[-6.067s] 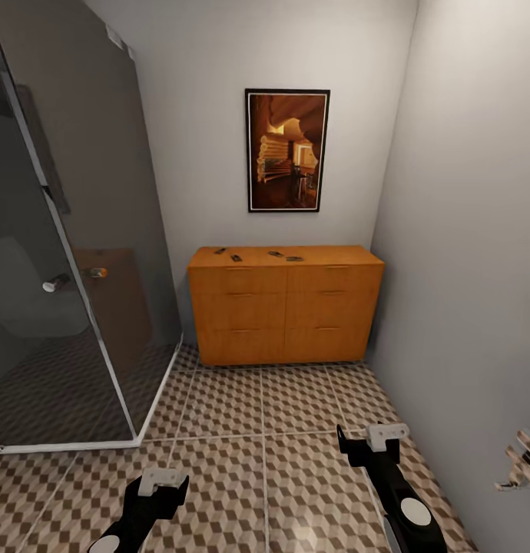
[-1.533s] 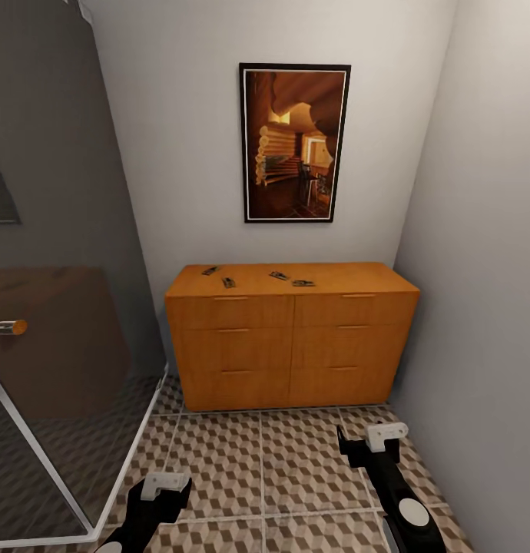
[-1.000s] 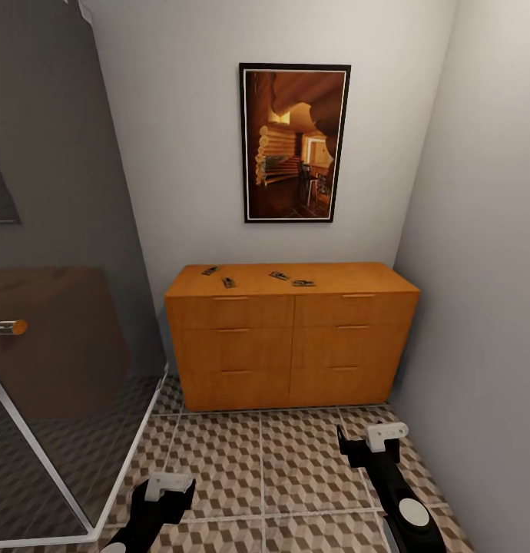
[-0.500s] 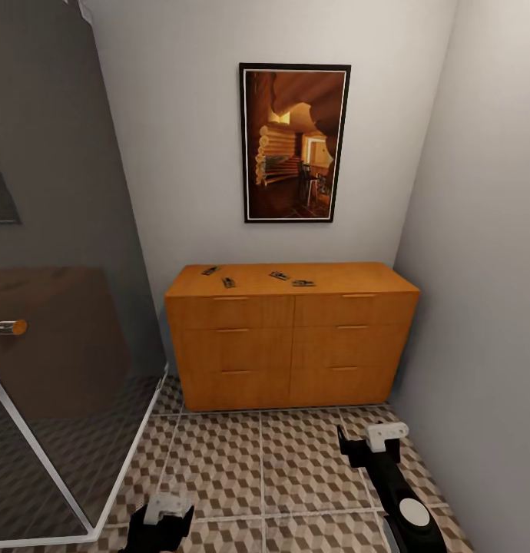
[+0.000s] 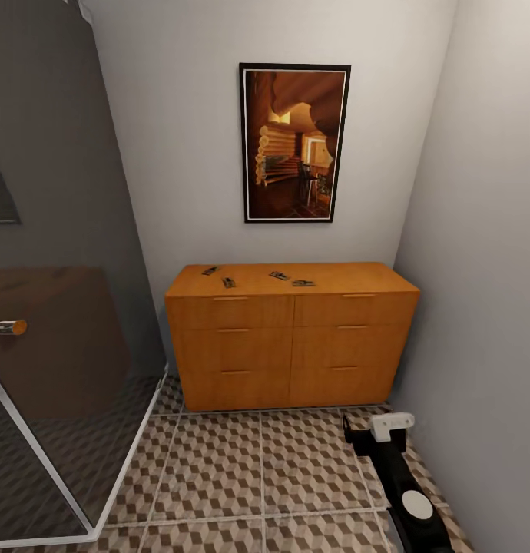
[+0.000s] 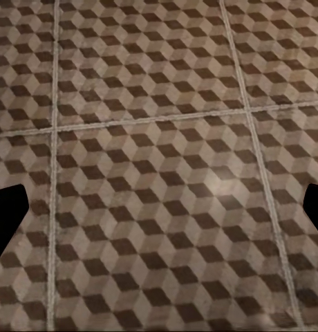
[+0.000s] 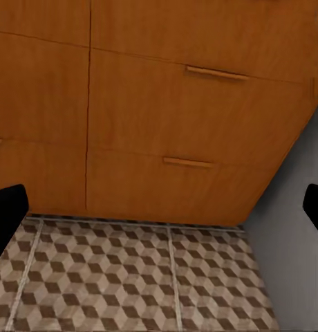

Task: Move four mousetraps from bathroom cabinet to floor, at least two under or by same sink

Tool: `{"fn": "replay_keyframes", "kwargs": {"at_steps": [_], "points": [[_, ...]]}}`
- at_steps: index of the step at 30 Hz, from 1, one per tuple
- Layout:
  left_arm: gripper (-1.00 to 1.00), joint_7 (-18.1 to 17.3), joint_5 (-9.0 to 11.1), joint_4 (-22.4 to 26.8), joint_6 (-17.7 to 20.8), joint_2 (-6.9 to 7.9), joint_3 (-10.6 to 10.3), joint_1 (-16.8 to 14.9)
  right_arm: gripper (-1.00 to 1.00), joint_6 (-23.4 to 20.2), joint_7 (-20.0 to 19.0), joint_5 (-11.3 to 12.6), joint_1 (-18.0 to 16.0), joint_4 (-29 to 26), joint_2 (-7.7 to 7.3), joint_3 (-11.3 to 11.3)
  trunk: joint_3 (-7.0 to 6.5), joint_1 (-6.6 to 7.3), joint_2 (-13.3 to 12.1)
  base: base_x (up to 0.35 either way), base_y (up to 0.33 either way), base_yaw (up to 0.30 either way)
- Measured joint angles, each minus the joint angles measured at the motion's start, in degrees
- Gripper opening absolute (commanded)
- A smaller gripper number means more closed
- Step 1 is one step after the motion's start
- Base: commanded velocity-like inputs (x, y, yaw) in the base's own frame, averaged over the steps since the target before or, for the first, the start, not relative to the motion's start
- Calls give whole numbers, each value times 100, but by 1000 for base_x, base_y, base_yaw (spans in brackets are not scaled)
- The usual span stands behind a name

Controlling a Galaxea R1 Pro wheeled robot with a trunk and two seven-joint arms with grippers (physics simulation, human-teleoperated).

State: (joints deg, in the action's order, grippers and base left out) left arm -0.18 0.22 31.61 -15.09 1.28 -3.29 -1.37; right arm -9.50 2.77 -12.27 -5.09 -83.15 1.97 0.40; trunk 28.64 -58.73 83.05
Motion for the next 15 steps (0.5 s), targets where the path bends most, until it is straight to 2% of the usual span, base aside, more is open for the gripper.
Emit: {"fn": "replay_keyframes", "kwargs": {"at_steps": [3,4,8,9,13,15], "points": [[100,-1,3,-179,-187,6,-2,0,100,-271,210,-202,-89,-158,20,1,0,0,0,0,0,0],[100,-2,6,-257,-235,10,-2,0,100,-499,310,-259,-180,-218,35,3,0,0,0,0,0,0],[100,-8,4,-486,-297,14,5,0,100,-1041,451,-335,-546,-303,56,6,0,0,0,0,0,0],[100,-11,2,-644,-315,16,9,0,100,-1329,493,-363,-888,-328,62,8,-1,0,0,0,0,0],[100,-12,0,-770,-325,18,12,-1,100,-1849,513,-375,-1448,-340,72,9,0,0,0,0,0,0],[100,-13,1,-807,-326,38,8,-1,100,-2293,502,-381,-1829,-341,92,12,-1,0,0,0,0,0]]}}
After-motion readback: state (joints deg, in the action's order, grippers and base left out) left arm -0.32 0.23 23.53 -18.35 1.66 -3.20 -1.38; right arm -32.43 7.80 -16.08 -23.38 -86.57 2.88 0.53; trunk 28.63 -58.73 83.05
